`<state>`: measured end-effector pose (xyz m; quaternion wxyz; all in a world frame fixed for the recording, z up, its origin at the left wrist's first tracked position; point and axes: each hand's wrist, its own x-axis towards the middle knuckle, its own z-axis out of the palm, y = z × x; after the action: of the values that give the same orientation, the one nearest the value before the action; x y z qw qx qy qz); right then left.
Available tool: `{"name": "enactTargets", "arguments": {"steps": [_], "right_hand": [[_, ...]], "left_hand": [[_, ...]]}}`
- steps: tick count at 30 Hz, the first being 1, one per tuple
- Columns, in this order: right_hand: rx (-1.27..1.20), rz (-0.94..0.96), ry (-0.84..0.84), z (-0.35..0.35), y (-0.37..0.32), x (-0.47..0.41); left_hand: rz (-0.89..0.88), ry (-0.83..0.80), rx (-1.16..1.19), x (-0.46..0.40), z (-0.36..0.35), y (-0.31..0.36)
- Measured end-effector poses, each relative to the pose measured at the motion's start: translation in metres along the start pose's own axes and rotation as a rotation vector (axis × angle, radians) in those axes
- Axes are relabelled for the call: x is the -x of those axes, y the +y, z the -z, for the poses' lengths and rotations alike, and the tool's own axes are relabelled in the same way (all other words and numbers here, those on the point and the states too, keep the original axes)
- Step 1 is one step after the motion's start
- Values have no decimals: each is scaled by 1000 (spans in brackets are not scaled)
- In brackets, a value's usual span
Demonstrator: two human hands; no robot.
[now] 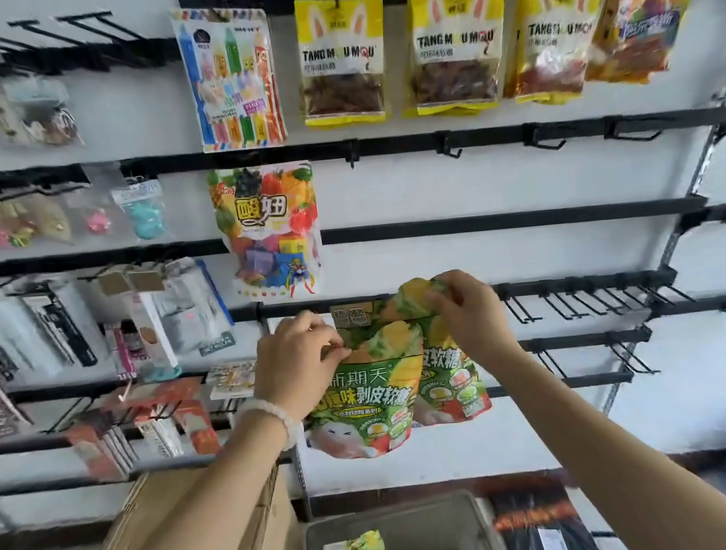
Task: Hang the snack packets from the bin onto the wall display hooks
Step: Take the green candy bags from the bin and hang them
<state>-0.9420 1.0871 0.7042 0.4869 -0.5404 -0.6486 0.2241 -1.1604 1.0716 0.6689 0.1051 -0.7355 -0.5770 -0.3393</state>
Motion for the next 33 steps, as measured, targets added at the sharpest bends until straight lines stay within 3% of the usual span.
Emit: {"name": "enactTargets", "arguments": {"steps": [3, 13, 22, 33], "right_hand": [[-47, 30, 9, 8, -18, -15], [-216, 47, 46, -17, -45, -86], [-272, -2, 162, -36, -36, -148], [-272, -2, 205, -43, -27, -256]], "left_hand": [[-20, 35, 26, -24, 14, 3], [-16, -104, 256, -105, 13, -26], [-43, -146, 176, -179, -2, -53], [1, -40, 219, -243, -21, -58]]}}
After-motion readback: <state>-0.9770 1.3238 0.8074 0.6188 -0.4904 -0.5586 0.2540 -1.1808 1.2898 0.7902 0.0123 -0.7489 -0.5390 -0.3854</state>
